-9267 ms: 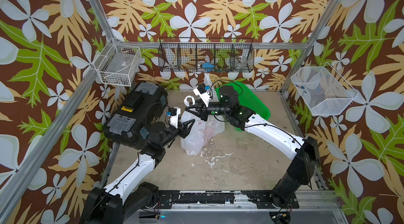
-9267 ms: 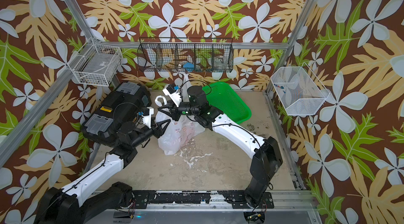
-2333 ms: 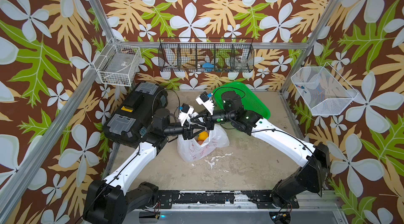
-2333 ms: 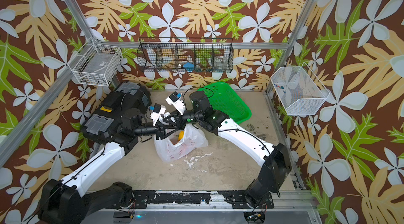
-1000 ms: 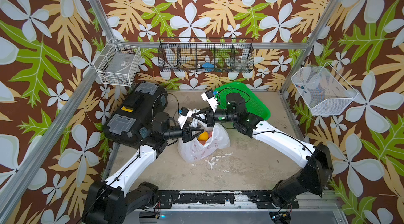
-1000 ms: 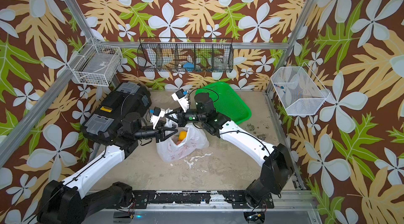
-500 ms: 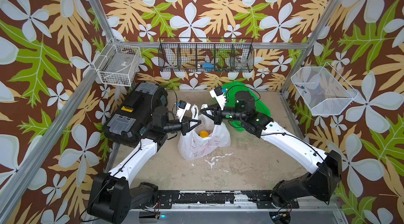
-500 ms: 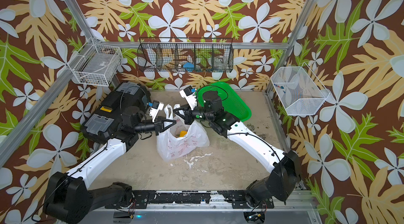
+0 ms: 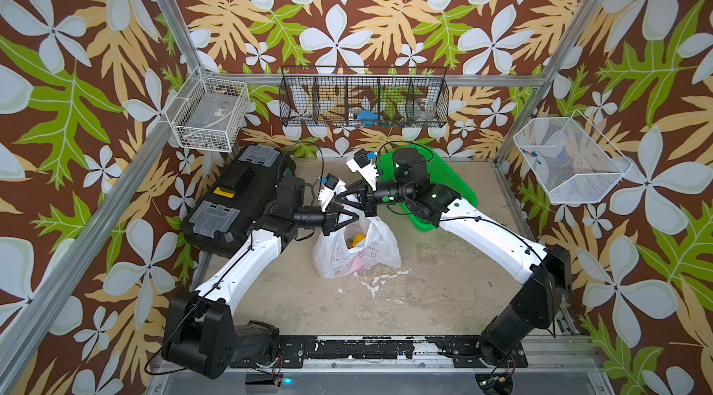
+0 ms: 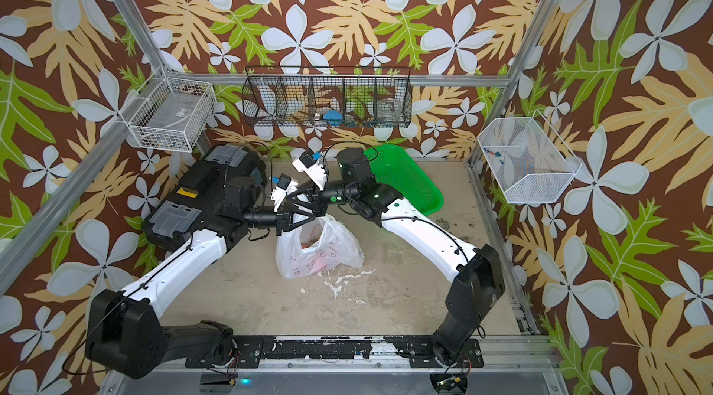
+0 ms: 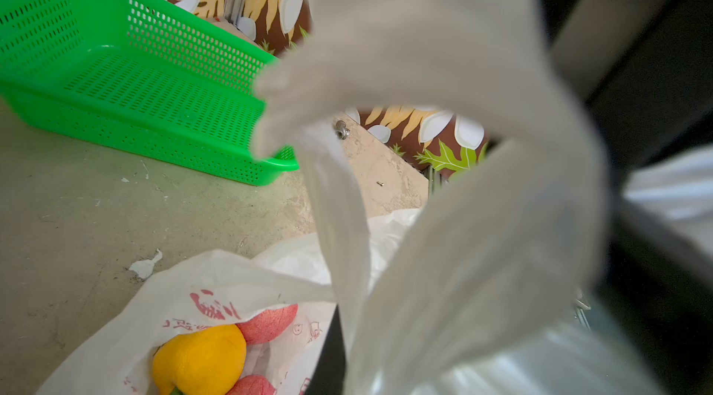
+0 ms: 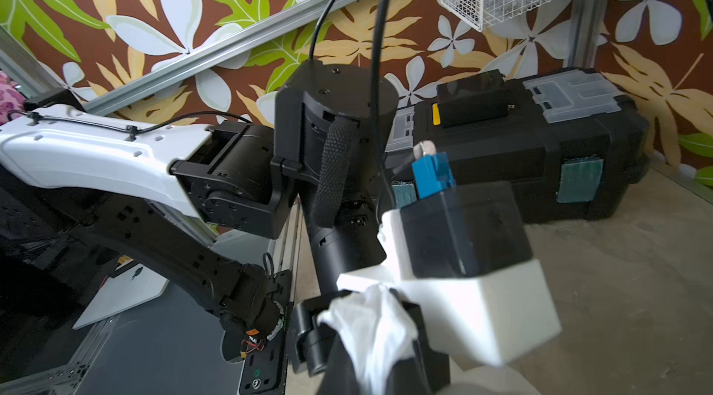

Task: Place the peach into a plastic bag & tie a knot
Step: Cross the plastic bag at the center of the board.

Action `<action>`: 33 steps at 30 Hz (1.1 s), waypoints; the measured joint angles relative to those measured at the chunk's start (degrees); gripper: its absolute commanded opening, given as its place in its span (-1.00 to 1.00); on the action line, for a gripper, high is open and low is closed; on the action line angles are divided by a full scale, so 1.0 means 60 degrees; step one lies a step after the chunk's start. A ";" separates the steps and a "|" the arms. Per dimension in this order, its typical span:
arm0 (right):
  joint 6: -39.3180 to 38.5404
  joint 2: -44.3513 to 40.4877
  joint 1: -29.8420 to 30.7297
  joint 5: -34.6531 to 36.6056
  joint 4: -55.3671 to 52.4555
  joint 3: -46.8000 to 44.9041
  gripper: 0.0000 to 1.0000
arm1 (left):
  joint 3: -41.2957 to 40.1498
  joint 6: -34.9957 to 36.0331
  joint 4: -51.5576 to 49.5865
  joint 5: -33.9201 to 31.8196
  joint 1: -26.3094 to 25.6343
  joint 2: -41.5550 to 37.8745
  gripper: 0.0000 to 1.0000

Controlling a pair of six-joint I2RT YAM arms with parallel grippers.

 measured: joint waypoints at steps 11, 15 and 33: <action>0.0259 0.0204 -0.0142 0.0153 0.0131 -0.0335 -1.00 | -0.0561 0.0703 0.0211 -0.0062 0.0244 -0.0634 0.13; 0.0419 0.0204 -0.0109 0.0226 0.0299 -0.0535 -1.00 | -0.1042 0.0299 0.0984 0.0204 0.0379 -0.0973 0.66; 0.1789 0.0113 0.0117 0.0685 0.1439 -0.0991 -1.00 | -0.1472 -0.1916 0.4189 0.0488 -0.0499 -0.0466 0.50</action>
